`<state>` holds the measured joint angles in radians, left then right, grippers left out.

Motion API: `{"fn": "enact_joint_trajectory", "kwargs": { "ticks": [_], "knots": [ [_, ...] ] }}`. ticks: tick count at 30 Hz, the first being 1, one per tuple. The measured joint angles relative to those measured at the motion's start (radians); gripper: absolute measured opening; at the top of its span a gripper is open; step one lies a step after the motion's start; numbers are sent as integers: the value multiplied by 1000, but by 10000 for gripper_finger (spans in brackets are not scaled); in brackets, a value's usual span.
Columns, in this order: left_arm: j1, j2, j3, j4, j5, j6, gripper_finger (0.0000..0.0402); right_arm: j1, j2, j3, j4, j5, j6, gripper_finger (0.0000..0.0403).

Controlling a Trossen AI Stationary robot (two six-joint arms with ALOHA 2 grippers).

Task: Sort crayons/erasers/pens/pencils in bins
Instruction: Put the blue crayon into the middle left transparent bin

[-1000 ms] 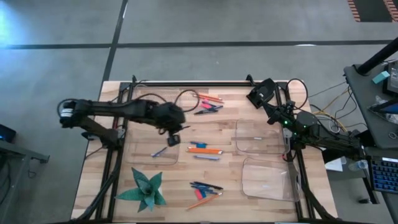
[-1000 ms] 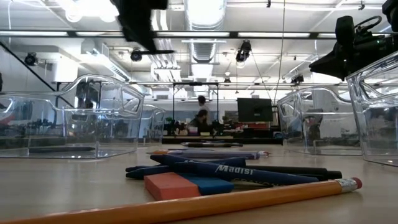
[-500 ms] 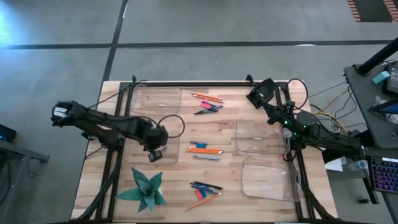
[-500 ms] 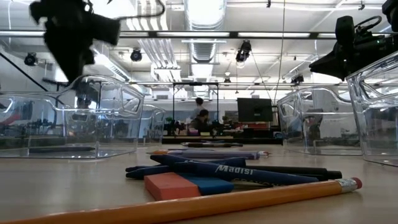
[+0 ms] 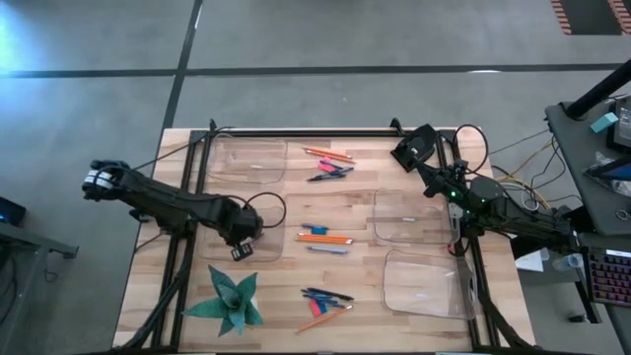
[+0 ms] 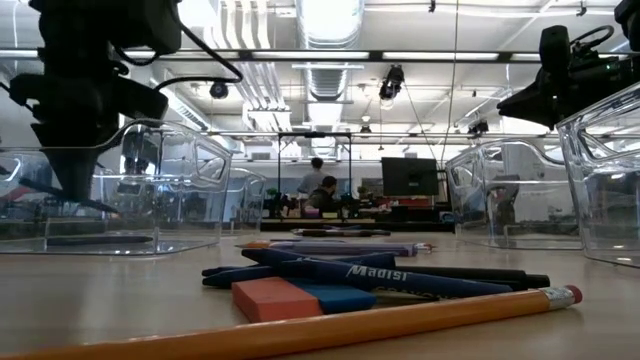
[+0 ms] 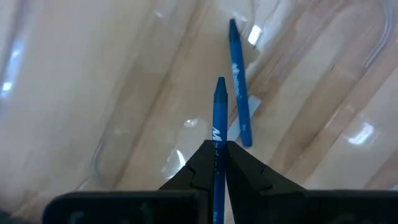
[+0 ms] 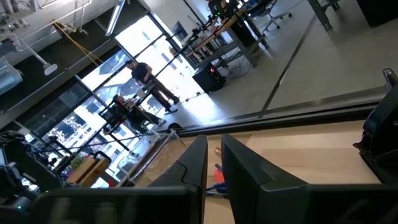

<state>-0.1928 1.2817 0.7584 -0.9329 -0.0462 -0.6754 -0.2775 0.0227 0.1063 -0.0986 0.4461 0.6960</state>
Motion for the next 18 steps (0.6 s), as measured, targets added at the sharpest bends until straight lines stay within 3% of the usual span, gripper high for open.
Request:
{"fn": "enact_joint_trajectory", "kwargs": {
  "ticks": [6, 18],
  "knots": [
    [1, 38, -52, 146, -1, 0, 8, 0, 0, 0, 0, 0, 0, 38],
    [1, 134, -49, 168, -8, 5, 8, 0, 0, 0, 0, 0, 0, 38]
  ]
}}
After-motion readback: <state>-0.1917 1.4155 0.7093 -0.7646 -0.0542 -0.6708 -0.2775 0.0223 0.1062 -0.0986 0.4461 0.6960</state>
